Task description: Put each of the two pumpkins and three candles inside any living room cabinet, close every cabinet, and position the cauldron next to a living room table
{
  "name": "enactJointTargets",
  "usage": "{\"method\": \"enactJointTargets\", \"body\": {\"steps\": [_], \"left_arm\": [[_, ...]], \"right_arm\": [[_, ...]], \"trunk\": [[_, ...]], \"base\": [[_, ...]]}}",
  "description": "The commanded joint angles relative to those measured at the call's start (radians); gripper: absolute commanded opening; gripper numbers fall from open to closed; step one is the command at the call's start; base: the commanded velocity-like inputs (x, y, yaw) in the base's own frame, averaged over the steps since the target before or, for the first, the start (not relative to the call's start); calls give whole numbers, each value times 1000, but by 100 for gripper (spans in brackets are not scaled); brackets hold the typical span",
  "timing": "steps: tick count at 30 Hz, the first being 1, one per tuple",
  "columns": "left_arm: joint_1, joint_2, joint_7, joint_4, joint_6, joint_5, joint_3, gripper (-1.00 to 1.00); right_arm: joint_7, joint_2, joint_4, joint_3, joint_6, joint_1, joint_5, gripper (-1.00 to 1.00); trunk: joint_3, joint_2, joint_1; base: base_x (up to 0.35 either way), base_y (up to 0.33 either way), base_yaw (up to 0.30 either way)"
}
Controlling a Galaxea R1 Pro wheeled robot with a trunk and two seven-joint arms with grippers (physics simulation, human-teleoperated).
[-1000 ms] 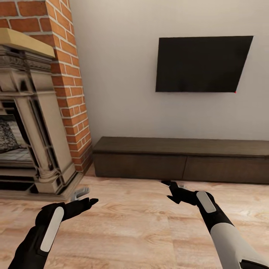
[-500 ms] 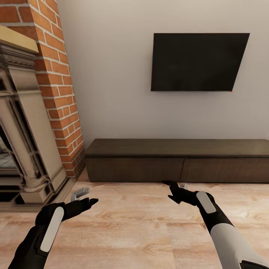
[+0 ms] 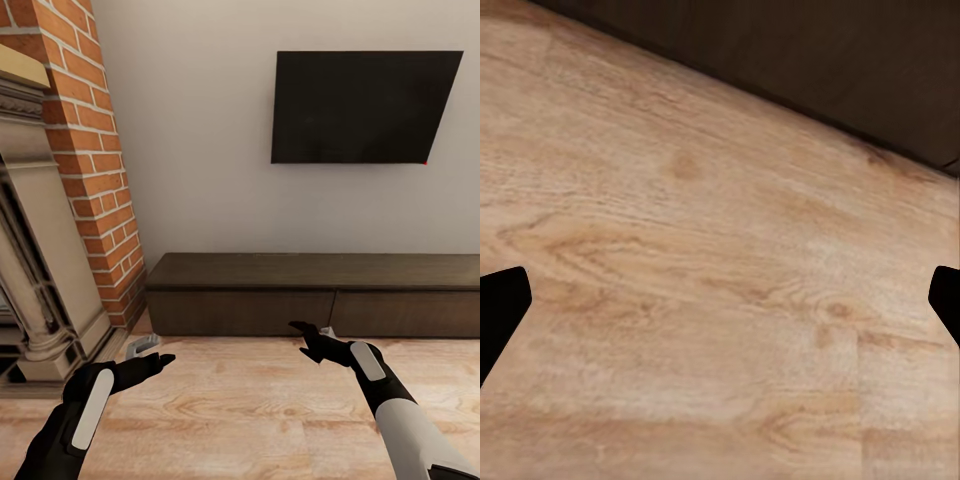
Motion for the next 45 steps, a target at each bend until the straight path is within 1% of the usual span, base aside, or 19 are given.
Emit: {"method": "enactJointTargets", "body": {"steps": [1,21,30,37,39,41,44,45], "left_arm": [[-1,0,-2,-1,5,1,1,100],[-1,0,-2,1,6,5,4,100],[-1,0,-2,1,6,5,4,100],[-1,-2,-12,1,8,7,7,100],[-1,-1,-41,1,7,20,7,100],[-1,3,-79,1,8,42,10,100],[-1,24,-108,1,9,70,28,100],[-1,33,-118,0,11,87,34,100]], "right_arm": [[6,0,0,-4,6,-1,7,100],[6,1,0,-4,5,-1,7,100],[6,1,0,-4,4,-1,7,100],[6,0,0,-4,4,-1,7,100],[6,0,0,-4,4,-1,7,100],[6,0,0,-4,4,-1,7,100],[6,0,0,-4,4,-1,7,100],[6,0,0,-4,4,-1,7,100]], "trunk": [[-1,0,0],[-1,0,0],[-1,0,0],[-1,0,0],[-1,0,0],[-1,0,0],[-1,0,0],[-1,0,0]], "base": [[231,-55,0],[207,-101,0],[292,-15,0],[71,0,0],[6,0,0],[2,0,0],[0,0,0],[0,0,0]]}}
